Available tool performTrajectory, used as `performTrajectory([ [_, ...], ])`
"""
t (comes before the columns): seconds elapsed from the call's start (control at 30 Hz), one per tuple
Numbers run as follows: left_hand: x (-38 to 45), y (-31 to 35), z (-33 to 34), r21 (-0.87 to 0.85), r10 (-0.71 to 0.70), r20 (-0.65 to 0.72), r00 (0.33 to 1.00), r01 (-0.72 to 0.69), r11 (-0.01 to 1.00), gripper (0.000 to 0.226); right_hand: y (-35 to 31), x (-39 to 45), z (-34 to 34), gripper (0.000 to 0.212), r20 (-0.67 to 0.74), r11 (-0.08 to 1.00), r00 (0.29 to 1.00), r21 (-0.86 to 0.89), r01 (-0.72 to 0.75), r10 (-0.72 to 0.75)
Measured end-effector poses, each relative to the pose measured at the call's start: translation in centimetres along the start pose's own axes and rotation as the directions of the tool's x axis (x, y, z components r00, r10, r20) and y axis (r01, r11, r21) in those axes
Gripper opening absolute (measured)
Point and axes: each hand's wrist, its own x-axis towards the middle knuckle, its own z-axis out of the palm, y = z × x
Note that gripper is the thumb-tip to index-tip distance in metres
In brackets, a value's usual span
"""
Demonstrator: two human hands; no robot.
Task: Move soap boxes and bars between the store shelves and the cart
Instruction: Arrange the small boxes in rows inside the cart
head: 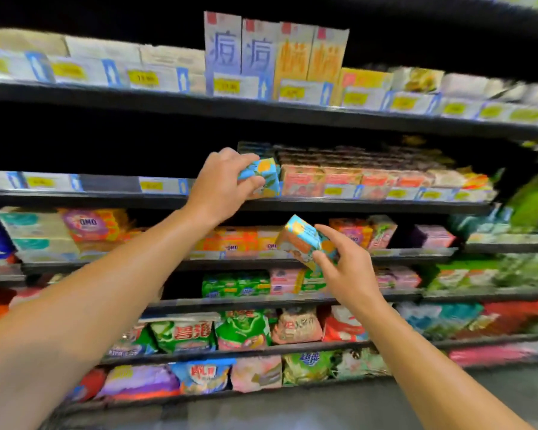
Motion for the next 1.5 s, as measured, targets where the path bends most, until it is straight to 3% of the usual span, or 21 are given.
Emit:
performTrajectory([
  [0.33, 7.1, -1.7, 4.3, 0.093, -0.008, 0.072, 0.997, 0.002, 0.996, 0.048, 1.4, 6.1, 1.2, 0.048, -0.075, 0.999, 0.997, 0.046, -0.02, 0.023],
  [1.0, 8.1, -3.0, 6.9, 0.23, 0.077, 0.214, 0.974, -0.127, 0.965, 0.054, 4.1, 8.3, 4.1, 0.048, 0.049, 0.994, 0.998, 0.102, -0.037, 0.032],
  [1.23, 6.9, -4.2, 7.9, 0.331, -0.01, 0.173, 0.985, -0.049, 0.942, 0.046, 4.1, 8.6, 4.2, 0.048, 0.079, 0.994, 0.997, 0.111, -0.006, -0.002],
  [1.4, 6.8, -4.3, 7.5, 0.28, -0.052, 0.175, 0.983, 0.001, 0.96, 0.052, 3.8, 8.8, 4.7, 0.047, 0.087, 0.993, 0.996, 0.114, 0.006, -0.016],
  [1.5, 7.0, -4.4, 7.3, 0.313, -0.153, 0.232, 0.96, 0.075, 0.947, 0.059, 3.6, 8.8, 5.0, 0.048, 0.096, 0.992, 0.995, 0.124, 0.007, -0.019],
])
